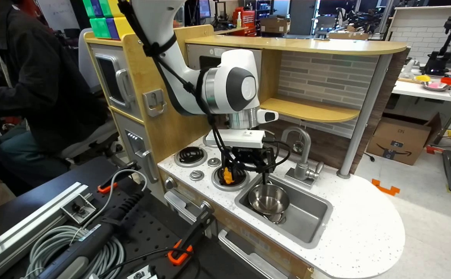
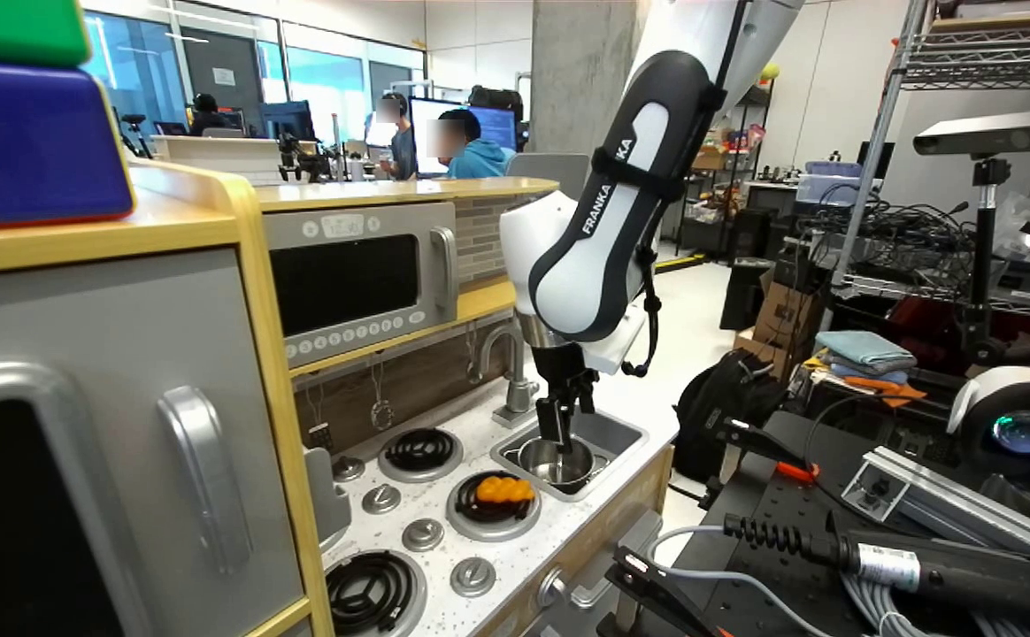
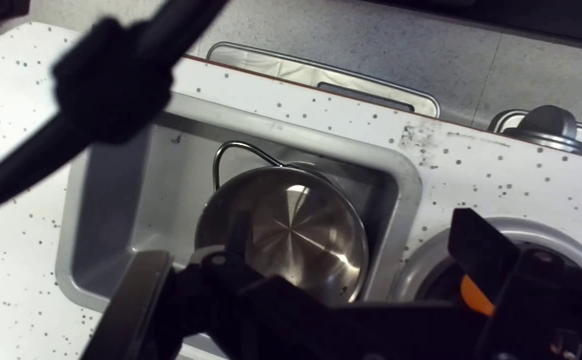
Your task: Pick the yellow toy on the stove and put it in the pot
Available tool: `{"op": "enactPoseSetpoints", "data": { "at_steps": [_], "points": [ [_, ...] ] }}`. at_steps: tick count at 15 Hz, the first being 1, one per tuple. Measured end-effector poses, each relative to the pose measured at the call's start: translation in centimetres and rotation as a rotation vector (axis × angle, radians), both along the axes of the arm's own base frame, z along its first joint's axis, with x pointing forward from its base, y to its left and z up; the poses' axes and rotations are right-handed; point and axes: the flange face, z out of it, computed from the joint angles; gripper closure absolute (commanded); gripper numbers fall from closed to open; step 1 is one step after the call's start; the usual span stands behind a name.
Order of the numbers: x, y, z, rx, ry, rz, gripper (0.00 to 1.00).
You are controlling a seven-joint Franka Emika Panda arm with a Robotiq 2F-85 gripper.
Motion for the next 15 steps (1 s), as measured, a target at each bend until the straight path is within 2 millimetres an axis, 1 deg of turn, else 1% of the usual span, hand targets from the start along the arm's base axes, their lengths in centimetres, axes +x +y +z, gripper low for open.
{"op": "enactPoseSetpoints", "data": {
  "at_steps": [1,5,9,10,12,13,15],
  "points": [
    [0.0,0.3,-0.1,-0.002,0.001,0.005,0.00],
    [-0.1,-0.9,0.0,-0.009,0.001,-0.013,0.00],
    [-0.1,-0.8,0.0,-0.008,0.003,-0.006,0.00],
    [-0.1,-0.7,0.0,-0.004,0.011,0.019,0.00],
    [-0.4,0.0,-0.3,0.017,0.059,0.111,0.00],
    [-0.6,0.7,-0.4,0.031,0.086,0.157,0.00],
    [-0.8,3.5,-0.7,0.064,0.127,0.249,0.00]
  ]
}}
